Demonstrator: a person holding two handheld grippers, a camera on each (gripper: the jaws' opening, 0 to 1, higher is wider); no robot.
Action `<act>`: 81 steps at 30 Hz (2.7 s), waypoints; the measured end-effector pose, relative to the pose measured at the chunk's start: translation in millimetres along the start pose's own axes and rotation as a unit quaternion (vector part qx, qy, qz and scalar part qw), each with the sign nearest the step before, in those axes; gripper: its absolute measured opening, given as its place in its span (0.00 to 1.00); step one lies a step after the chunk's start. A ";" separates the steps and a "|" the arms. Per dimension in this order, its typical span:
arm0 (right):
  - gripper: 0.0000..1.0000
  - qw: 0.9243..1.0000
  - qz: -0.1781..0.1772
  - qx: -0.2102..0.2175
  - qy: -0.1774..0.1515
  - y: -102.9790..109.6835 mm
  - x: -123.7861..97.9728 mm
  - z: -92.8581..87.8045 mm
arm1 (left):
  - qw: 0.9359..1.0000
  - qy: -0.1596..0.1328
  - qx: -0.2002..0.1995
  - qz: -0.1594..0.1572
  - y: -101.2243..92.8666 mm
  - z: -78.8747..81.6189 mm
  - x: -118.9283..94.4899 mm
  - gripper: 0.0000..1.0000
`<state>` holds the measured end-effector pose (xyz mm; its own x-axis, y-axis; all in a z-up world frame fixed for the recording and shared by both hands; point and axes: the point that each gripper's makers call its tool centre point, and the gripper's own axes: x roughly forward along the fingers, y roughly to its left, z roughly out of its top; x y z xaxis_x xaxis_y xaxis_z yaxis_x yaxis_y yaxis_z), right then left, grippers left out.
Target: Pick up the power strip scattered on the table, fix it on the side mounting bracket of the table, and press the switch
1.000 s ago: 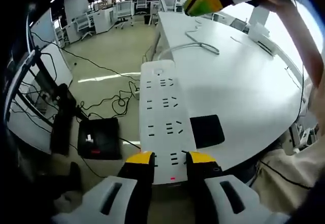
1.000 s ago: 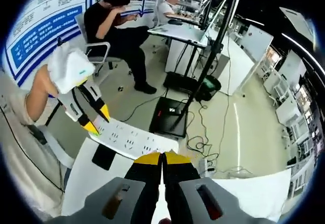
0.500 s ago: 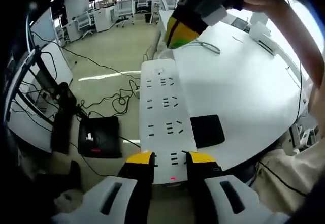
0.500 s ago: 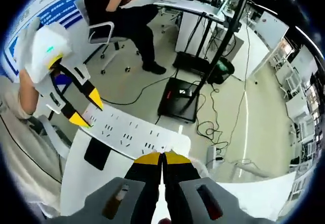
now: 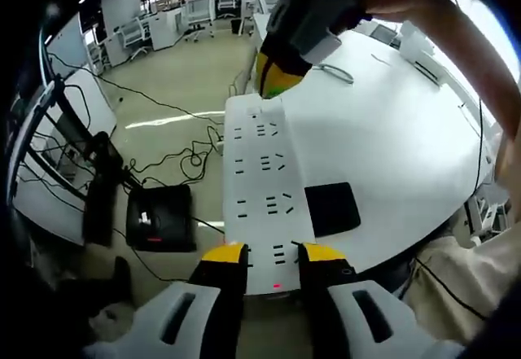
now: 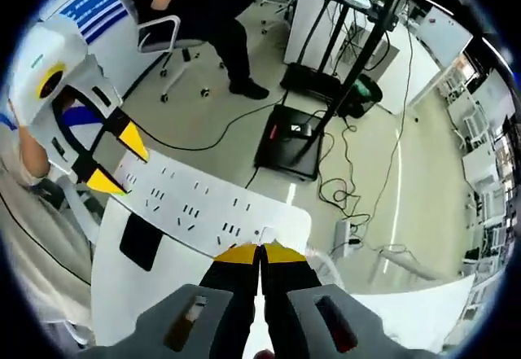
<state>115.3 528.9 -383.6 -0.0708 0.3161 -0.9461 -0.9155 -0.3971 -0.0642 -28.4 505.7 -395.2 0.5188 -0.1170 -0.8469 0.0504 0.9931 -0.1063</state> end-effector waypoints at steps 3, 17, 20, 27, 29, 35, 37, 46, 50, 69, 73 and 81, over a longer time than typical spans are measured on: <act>0.00 1.000 0.002 0.001 0.007 -0.5 4.2 -0.8 | 1.000 0.001 -0.001 0.001 2.2 0.5 0.3 0.30; 0.00 1.000 0.007 0.007 0.014 -9.2 18.5 4.8 | 1.000 -0.001 0.001 0.001 10.8 2.9 1.7 0.30; 0.00 1.000 0.006 0.007 0.020 -10.8 21.9 3.2 | 1.000 0.001 0.002 0.001 13.0 3.6 2.1 0.30; 0.00 1.000 0.007 0.014 0.018 -8.6 19.4 2.3 | 1.000 0.004 0.002 0.002 18.7 4.8 2.6 0.29; 0.00 1.000 0.011 0.017 0.017 -7.0 19.5 1.9 | 1.000 0.005 0.002 0.002 20.2 5.0 2.9 0.29; 0.00 1.000 0.009 0.016 0.021 -2.7 19.7 1.3 | 1.000 0.004 0.003 0.002 23.0 6.5 4.9 0.29; 0.00 0.999 0.006 0.015 0.035 -1.2 20.3 0.0 | 1.000 0.006 0.004 0.002 25.1 7.3 6.1 0.29; 0.00 0.992 0.046 0.115 0.031 -16.3 25.7 5.0 | 1.000 0.005 0.009 0.001 23.1 6.4 5.1 0.29; 0.00 0.990 0.047 0.130 0.029 -21.8 27.6 4.6 | 1.000 0.006 0.013 0.002 19.9 5.3 4.7 0.29; 0.00 0.984 0.051 0.165 0.030 -21.2 26.9 6.3 | 1.000 0.008 0.016 0.001 19.5 5.0 7.5 0.29; 0.00 0.985 0.055 0.164 0.026 -15.9 27.7 7.8 | 1.000 0.005 0.014 0.001 18.8 4.5 7.2 0.29; 0.00 0.986 0.047 0.159 -0.005 -9.5 14.0 13.0 | 1.000 0.003 0.012 0.001 17.1 4.9 6.4 0.29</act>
<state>117.8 548.3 -392.1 -0.1637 0.2998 -0.9399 -0.9825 -0.1355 0.1279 -20.1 522.1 -399.9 0.5143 -0.1158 -0.8497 0.0697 0.9932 -0.0932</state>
